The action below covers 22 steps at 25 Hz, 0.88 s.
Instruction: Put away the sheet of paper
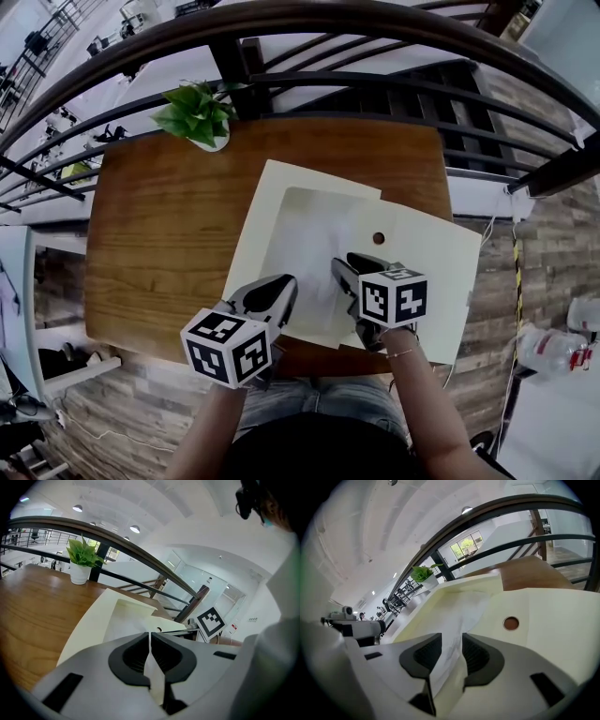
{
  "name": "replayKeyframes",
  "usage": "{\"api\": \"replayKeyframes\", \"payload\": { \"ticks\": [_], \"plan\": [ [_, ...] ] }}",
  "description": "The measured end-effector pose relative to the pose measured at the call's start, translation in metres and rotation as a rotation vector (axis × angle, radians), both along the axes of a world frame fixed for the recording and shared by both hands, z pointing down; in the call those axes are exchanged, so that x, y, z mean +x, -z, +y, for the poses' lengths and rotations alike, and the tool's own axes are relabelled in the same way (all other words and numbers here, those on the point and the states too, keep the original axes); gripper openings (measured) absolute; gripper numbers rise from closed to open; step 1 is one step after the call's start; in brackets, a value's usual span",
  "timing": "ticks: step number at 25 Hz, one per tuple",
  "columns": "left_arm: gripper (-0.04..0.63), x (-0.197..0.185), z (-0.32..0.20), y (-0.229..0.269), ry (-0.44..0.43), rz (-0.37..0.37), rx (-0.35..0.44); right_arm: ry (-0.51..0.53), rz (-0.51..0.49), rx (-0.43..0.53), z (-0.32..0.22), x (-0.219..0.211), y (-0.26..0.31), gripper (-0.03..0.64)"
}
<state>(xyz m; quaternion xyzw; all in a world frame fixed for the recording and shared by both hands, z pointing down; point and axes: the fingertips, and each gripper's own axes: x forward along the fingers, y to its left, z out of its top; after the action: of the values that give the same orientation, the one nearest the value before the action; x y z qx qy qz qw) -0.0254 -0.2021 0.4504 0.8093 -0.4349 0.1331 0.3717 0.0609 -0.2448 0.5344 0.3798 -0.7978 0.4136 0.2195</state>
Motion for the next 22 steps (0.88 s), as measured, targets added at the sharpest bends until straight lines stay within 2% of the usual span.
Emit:
{"api": "replayKeyframes", "payload": {
  "ticks": [10, 14, 17, 22],
  "plan": [
    [0.026, 0.001, 0.009, 0.017, -0.062, 0.0, 0.043, -0.103, -0.047, 0.118, 0.011, 0.016, 0.043, 0.112],
    [0.026, 0.003, 0.014, 0.027, -0.103, -0.013, 0.065, -0.152, -0.069, 0.169, 0.02, 0.021, 0.067, 0.065],
    [0.026, 0.007, 0.019, 0.041, -0.125, -0.001, 0.088, -0.153, -0.094, 0.193, 0.033, 0.02, 0.086, 0.046],
    [0.026, 0.014, 0.023, 0.061, -0.158, 0.045, 0.12, -0.136, -0.224, 0.284, 0.05, 0.01, 0.13, 0.037]
  ]
}}
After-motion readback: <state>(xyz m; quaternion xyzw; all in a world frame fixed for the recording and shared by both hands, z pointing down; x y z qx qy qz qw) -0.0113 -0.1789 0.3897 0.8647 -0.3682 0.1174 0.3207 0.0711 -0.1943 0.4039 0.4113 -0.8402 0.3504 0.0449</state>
